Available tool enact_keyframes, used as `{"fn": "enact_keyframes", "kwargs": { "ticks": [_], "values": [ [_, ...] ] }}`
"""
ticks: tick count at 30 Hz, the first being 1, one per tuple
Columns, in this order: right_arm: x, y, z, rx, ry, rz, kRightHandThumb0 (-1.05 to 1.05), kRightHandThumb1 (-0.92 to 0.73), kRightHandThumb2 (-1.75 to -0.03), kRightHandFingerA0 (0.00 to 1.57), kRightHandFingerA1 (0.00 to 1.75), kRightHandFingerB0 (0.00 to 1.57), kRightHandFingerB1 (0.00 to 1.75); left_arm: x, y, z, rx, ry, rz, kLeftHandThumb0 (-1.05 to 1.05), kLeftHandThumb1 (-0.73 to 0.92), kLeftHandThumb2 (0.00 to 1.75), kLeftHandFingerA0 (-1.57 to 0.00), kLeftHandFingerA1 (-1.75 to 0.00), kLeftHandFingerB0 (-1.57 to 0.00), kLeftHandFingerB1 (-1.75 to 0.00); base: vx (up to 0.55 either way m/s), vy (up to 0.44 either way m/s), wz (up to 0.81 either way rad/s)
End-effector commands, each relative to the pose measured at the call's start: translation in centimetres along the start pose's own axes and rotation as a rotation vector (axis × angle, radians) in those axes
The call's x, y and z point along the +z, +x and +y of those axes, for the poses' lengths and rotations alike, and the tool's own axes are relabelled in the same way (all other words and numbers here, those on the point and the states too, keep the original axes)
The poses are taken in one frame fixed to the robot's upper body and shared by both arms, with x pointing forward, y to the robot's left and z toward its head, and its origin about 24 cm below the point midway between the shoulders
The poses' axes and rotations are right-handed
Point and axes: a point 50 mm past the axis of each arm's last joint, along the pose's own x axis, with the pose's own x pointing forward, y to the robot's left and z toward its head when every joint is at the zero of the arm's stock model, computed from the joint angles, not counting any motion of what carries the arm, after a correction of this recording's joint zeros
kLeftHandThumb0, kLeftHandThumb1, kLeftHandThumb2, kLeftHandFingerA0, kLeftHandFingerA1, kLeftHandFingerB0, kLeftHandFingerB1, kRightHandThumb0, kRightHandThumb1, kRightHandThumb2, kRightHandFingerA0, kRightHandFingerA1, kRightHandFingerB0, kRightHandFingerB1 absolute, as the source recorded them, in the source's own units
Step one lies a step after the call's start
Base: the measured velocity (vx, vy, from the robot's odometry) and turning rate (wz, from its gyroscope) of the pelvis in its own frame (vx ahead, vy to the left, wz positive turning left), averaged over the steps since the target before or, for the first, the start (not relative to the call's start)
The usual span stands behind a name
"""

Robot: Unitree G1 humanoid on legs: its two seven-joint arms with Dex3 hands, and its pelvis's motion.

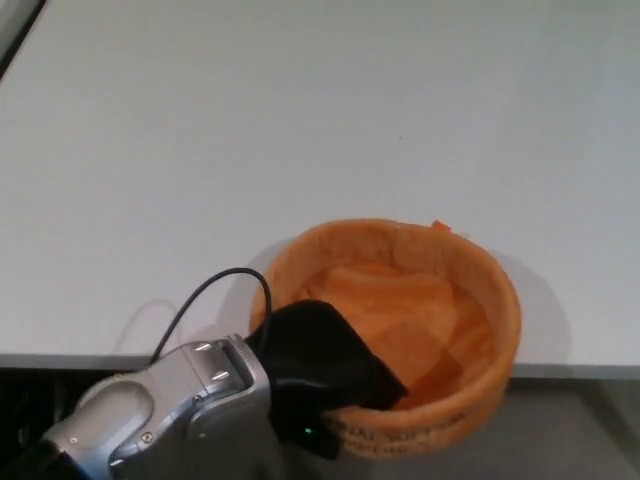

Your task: A soft plate is kept in the center of the table close to the robot and the robot uses its left hand to pick up the plate, turns it upside down and places it back on the table

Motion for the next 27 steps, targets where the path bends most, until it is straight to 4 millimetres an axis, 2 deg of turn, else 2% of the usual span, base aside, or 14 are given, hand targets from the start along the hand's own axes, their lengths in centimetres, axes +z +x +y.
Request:
{"fn": "enact_keyframes", "kwargs": {
  "ticks": [1, 3, 4, 6, 12, 13, 16, 18, 22, 23, 24, 25, 26, 27],
  "values": [
    [-0.2, -0.2, -0.3, -0.01, -0.017, 0.016, -0.74, -0.89, -0.67, 0.51, 0.43, 0.38, 0.32, 1.2, 0.7, 3.4, 0.096, -0.475, -0.105, -0.31, 0.51, 0.65, -0.97, -1.75, -0.89, -1.53, 0.0, 0.0, 0.0],
    [-0.1, -0.1, -0.4, -0.01, -0.019, 0.015, -0.75, -0.89, -0.67, 0.51, 0.42, 0.37, 0.32, 1.1, 0.9, 4.0, 0.125, -0.531, -0.13, -0.34, 0.48, 0.75, -1.14, -1.59, -0.92, -1.25, 0.0, 0.0, 0.0],
    [-0.1, -0.1, -0.4, -0.011, -0.017, 0.015, -0.74, -0.88, -0.67, 0.5, 0.43, 0.37, 0.32, 1.1, 0.9, 4.4, 0.132, -0.564, -0.132, -0.3, 0.53, 0.63, -0.95, -1.75, -0.89, -1.61, 0.0, 0.0, 0.0],
    [-0.2, -0.2, -0.5, -0.017, -0.017, 0.021, -0.74, -0.88, -0.67, 0.51, 0.43, 0.38, 0.32, 1.0, 0.9, 5.9, 0.178, -0.681, -0.152, -0.3, 0.55, 0.62, -0.98, -1.75, -0.85, -1.75, 0.0, 0.0, 0.0],
    [-0.1, -0.2, -0.4, -0.012, -0.009, 0.022, -0.73, -0.89, -0.67, 0.53, 0.43, 0.38, 0.32, 0.6, 0.7, 8.6, 0.299, -0.86, -0.222, -0.22, 0.51, 0.66, -0.99, -1.75, -0.8, -1.75, 0.0, 0.0, 0.0],
    [-0.2, -0.2, -0.4, -0.012, -0.011, 0.022, -0.7, -0.71, -1.07, 0.44, 0.56, 0.3, 0.49, 0.3, 0.6, 9.4, 0.347, -0.918, -0.239, -0.27, 0.51, 0.68, -0.98, -1.75, -0.8, -1.75, 0.0, 0.0, 0.0],
    [-0.1, -0.3, -0.4, -0.01, -0.012, 0.018, -0.72, -0.88, -0.67, 0.51, 0.43, 0.38, 0.32, -0.3, 0.3, 10.8, 0.429, -0.996, -0.246, -0.37, 0.54, 0.65, -0.96, -1.75, -0.77, -1.75, 0.0, 0.0, 0.0],
    [-0.1, -0.3, -0.5, -0.01, -0.009, 0.021, -0.72, -0.88, -0.67, 0.52, 0.43, 0.38, 0.32, -0.8, -0.1, 11.6, 0.482, -1.054, -0.248, -0.38, 0.56, 0.62, -0.94, -1.75, -0.76, -1.75, 0.0, 0.0, 0.0],
    [-0.1, -0.3, -0.4, -0.008, -0.015, 0.02, -0.72, -0.89, -0.67, 0.52, 0.43, 0.38, 0.32, -1.3, -0.4, 12.6, 0.591, -1.327, -0.34, -0.34, 0.53, 0.63, -0.92, -1.75, -0.77, -1.75, 0.0, 0.0, 0.0],
    [-0.1, -0.3, -0.4, -0.009, -0.015, 0.021, -0.71, -0.72, -1.07, 0.45, 0.56, 0.3, 0.49, -1.4, -0.5, 12.8, 0.622, -1.386, -0.36, -0.32, 0.54, 0.62, -0.91, -1.75, -0.74, -1.75, 0.0, 0.0, 0.0],
    [-0.1, -0.3, -0.5, -0.009, -0.015, 0.022, -0.71, -0.72, -1.07, 0.45, 0.56, 0.3, 0.49, -1.6, -0.5, 13.1, 0.659, -1.458, -0.386, -0.32, 0.54, 0.62, -0.91, -1.75, -0.74, -1.75, 0.0, 0.0, 0.0],
    [-0.1, -0.3, -0.4, -0.009, -0.015, 0.023, -0.71, -0.89, -0.68, 0.51, 0.43, 0.37, 0.32, -1.7, -0.6, 13.2, 0.691, -1.497, -0.403, -0.33, 0.54, 0.62, -0.92, -1.75, -0.74, -1.75, 0.0, 0.0, 0.0],
    [-0.1, -0.4, -0.5, -0.009, -0.019, 0.022, -0.7, -0.72, -1.07, 0.45, 0.56, 0.3, 0.49, -1.8, -0.7, 13.4, 0.727, -1.551, -0.413, -0.32, 0.52, 0.61, -0.94, -1.75, -0.75, -1.75, 0.0, 0.0, 0.0],
    [-0.1, -0.4, -0.5, -0.008, -0.023, 0.021, -0.7, -0.72, -1.07, 0.45, 0.56, 0.3, 0.49, -2.0, -0.7, 13.4, 0.761, -1.617, -0.419, -0.32, 0.52, 0.61, -0.94, -1.75, -0.75, -1.75, 0.0, 0.0, 0.0]
  ]
}}
